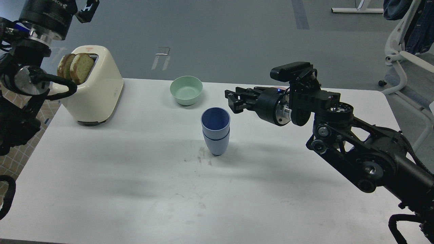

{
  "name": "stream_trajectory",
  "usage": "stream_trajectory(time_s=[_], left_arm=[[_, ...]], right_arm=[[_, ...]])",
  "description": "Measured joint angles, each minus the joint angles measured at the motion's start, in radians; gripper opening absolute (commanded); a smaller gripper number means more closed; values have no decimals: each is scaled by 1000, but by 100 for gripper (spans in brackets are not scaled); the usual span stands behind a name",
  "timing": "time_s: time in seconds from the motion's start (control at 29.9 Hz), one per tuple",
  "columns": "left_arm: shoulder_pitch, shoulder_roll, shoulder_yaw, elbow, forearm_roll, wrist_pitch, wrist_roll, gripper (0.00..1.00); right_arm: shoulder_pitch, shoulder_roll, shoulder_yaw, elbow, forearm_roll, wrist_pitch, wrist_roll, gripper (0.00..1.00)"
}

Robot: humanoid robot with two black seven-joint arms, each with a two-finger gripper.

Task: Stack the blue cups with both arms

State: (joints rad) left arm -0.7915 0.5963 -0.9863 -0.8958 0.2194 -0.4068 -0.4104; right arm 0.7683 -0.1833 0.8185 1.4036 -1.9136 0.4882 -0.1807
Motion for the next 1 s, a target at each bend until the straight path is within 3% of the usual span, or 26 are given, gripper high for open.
stream_trajectory(time_s=[0.5, 0.77, 1.0], left_arm=[[6, -33, 1, 11, 1, -1, 1, 98], [3, -105, 1, 11, 3, -5, 2, 98], [2, -102, -10, 11, 3, -5, 1, 98]], right_arm=[[36, 106, 674, -30, 83, 1, 8, 100], [40, 6, 880, -193, 650, 1, 11, 100], [-42, -66, 904, -353, 1183, 0, 10, 100]])
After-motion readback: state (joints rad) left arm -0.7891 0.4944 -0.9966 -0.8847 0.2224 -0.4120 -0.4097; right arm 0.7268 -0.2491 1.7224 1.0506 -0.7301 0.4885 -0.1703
